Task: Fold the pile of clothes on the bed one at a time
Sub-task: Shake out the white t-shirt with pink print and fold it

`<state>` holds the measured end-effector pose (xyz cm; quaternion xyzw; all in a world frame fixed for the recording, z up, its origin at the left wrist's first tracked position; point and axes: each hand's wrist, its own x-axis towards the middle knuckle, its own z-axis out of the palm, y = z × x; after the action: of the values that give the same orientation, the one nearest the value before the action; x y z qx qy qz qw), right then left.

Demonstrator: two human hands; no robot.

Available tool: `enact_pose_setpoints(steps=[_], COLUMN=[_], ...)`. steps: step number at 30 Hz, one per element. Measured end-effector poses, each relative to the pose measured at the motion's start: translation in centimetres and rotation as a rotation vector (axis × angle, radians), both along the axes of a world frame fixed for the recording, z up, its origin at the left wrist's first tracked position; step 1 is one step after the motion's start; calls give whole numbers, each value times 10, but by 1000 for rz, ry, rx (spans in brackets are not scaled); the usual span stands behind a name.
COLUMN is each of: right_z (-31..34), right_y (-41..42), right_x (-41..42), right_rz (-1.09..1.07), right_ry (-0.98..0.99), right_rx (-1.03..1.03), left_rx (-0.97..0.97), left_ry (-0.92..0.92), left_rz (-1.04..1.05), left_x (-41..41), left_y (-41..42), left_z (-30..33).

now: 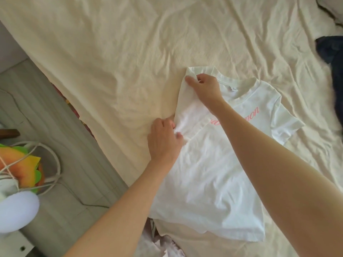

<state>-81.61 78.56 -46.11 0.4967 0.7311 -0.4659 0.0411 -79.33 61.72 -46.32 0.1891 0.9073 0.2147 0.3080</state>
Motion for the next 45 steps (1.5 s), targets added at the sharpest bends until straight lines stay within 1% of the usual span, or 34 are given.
enact_pose_setpoints(steps=[3, 6, 8, 11, 14, 16, 17, 18, 20, 21, 22, 23, 25, 27, 29, 31, 32, 34, 36, 38, 39, 40, 41, 42, 43, 45], right_z=[-2, -4, -6, -8, -10, -10, -8, -5, 3, 5, 7, 6, 1, -6, -12, -13, -11, -3, 7, 14, 16, 19, 22, 22, 22, 21], right_y=[4, 5, 3, 0, 0, -3, -6, -12, -25, -32, -38, -44, -51, -55, -55, -50, -47, -36, -22, -4, 8, 18, 28, 36, 42, 55], right_x=[6, 8, 7, 3, -1, -4, -4, -2, 11, 22, 34, 47, 72, 95, 115, 132, 141, 160, 186, 218, 232, 243, 250, 257, 261, 260], right_rz=[3, -64, -118, -204, -229, -217, -211, -193, -51, 53, 143, 219, 348, 446, 499, 468, 402, 152, -144, -505, -738, -1002, -1239, -1382, -1427, -1385], right_ry=[-17, -13, 14, 81, 107, 108, 114, 131, 191, 210, 217, 210, 140, 7, -103, -158, -161, -130, -130, -166, -182, -174, -108, -4, 88, 236], right_rx=[-1, -71, -113, -170, -158, -96, -47, 38, 336, 490, 601, 672, 736, 709, 636, 607, 607, 624, 628, 536, 434, 267, 51, -151, -280, -400], left_rx=[81, 178, 188, 158, 131, 140, 156, 169, 175, 179, 177, 167, 146, 132, 33, -125, -188, -207, -120, -51, -44, -57, -86, -122, -159, -228], left_ry=[-131, -297, -359, -433, -448, -382, -311, -193, 115, 231, 284, 299, 308, 342, 365, 374, 378, 390, 432, 443, 414, 368, 322, 287, 272, 277], left_rz=[114, 207, 210, 159, 159, 153, 126, 57, -183, -292, -387, -460, -543, -634, -774, -891, -912, -882, -831, -832, -849, -870, -902, -944, -986, -1039], left_x=[-15, -30, -36, -35, -34, -30, -27, -22, -13, -9, -8, -9, -19, -31, -43, -52, -54, -48, -29, -5, 8, 21, 35, 47, 56, 63], left_y=[-10, -23, -26, -24, -19, -18, -19, -21, -27, -29, -30, -28, -17, 3, 25, 42, 46, 49, 50, 53, 58, 63, 68, 73, 76, 80], left_z=[-3, -3, -2, -2, -3, -1, 2, 5, 10, 10, 9, 7, 3, -2, -11, -22, -26, -24, -17, -11, -10, -10, -11, -12, -14, -17])
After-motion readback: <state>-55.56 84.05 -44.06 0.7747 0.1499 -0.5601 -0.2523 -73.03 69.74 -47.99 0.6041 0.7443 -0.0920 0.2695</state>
